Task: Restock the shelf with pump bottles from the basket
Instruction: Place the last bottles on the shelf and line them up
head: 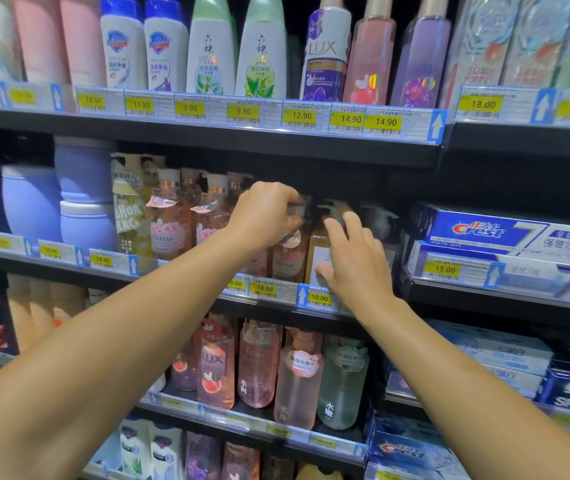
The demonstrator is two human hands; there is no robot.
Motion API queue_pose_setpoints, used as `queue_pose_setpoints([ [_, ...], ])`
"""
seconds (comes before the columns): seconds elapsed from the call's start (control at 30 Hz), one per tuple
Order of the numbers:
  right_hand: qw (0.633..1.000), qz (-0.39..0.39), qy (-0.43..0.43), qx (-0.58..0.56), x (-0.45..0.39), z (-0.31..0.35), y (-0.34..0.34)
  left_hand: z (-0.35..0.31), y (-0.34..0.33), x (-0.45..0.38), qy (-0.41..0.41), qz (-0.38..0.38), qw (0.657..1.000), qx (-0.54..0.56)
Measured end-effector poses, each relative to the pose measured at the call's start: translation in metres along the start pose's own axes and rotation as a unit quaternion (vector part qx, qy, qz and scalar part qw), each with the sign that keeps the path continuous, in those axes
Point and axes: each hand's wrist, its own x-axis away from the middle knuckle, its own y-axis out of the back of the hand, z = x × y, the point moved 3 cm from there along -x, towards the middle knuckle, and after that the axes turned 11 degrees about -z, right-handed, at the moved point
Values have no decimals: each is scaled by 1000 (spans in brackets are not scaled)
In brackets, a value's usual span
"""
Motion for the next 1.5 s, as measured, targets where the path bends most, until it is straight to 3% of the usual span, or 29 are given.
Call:
queue_pose_setpoints([
  [0.27, 999, -1, 24, -21, 2, -1, 15, -7, 10, 2, -39, -29, 997, -53],
  [0.47, 988, -130, 69, 56, -1, -23, 48, -18, 18, 15, -97, -123, 985, -65],
  [0.7, 973, -73, 63, 208, -5, -58, 51, -42, -26, 48, -158, -105, 976, -106],
  [0.83, 971, -48, 51, 227, -24, -61, 63, -47, -30, 49, -145, -116, 974, -129],
  [0.97, 970, 28, 52, 235, -39, -52, 61, -55, -42, 53, -152, -54, 972, -172],
  [1.1, 967, 82, 23, 242, -43, -50, 53, -54, -54, 58, -154, -93, 969, -171],
  [1.5, 978, 53, -37, 198, -45, -54, 57, -45, -61, 61, -164, -108, 967, -164],
])
